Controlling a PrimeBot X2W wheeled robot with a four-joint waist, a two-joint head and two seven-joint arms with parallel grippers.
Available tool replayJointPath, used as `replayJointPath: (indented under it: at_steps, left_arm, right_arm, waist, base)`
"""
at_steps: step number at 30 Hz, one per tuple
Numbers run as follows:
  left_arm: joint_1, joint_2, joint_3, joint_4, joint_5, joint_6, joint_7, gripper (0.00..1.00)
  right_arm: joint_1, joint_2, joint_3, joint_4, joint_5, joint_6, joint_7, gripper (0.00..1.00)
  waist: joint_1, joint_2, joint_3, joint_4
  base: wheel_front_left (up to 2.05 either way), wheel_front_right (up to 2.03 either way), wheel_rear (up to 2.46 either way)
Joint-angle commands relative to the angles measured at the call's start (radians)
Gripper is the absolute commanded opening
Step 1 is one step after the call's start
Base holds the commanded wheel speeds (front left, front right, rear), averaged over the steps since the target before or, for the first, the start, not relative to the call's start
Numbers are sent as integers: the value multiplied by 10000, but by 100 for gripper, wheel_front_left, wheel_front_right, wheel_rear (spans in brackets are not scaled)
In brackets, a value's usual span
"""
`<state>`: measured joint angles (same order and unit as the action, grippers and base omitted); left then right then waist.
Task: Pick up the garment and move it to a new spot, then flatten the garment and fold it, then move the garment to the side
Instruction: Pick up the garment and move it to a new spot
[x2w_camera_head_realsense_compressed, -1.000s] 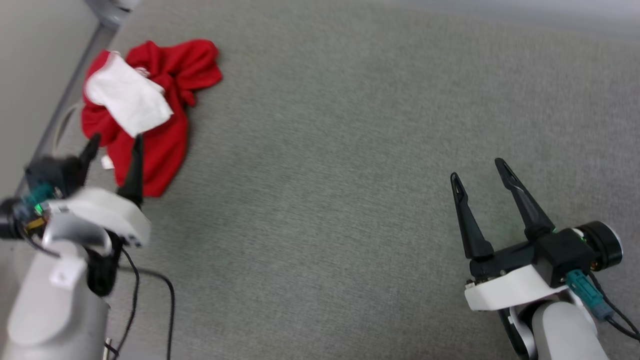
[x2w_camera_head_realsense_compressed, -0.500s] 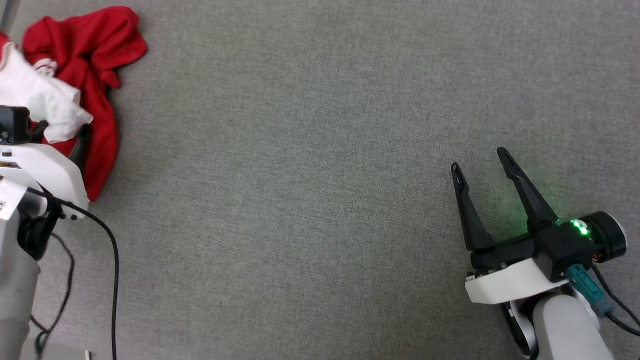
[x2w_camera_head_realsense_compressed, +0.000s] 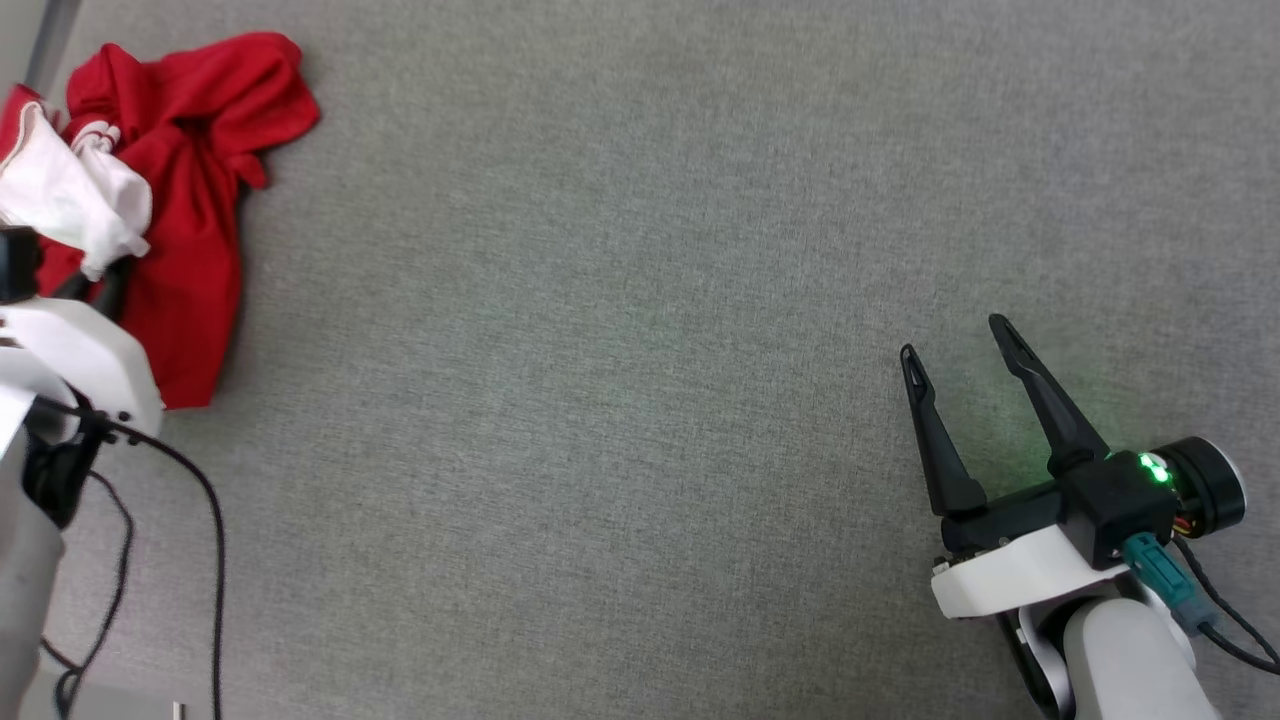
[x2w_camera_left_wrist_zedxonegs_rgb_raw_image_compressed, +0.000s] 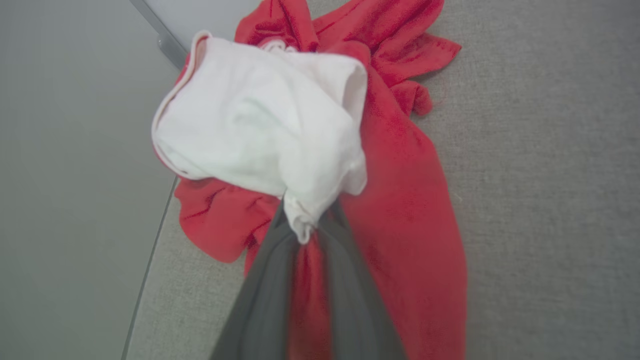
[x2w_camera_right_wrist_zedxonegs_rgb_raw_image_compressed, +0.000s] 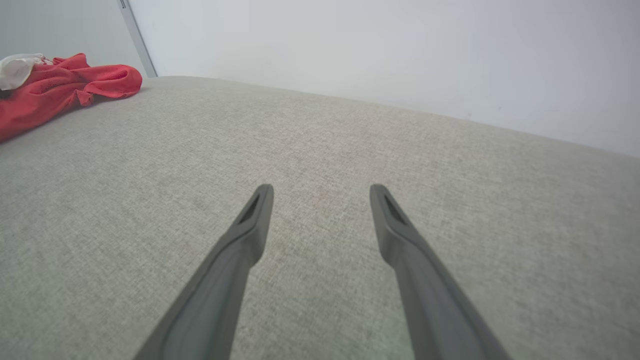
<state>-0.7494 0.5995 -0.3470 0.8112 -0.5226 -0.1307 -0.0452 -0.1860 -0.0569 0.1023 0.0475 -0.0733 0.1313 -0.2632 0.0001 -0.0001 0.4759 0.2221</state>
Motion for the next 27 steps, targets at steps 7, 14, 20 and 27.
replayJointPath:
  at_steps: [7,14,20,27]
  left_arm:
    - [-144,604,60,-332,509,203,-1778,0]
    - [-3,1095,64,-2182,1172,498,-2166,0]
    - [128,1128,-341,-3887,1555,441,-2088,0]
    - [347,537,-1131,-5280,1727,461,-1366,0]
  right_arm:
    - [206,55,8,364,241,-10,-24,100]
    - [388,75,-182,498,657,-10,-24,100]
    - [470,76,-460,518,937,-10,-24,100]
    - [548,79,-737,496,1135,-10,-24,100]
  waist:
    - [-1,1,-1338,-20]
    - [-1,1,-2344,-239]
    - [-1,1,-2947,-674]
    - [-1,1,-3336,-1488]
  base:
    - [0,0,0]
    - [0,0,0]
    - [0,0,0]
    - [0,0,0]
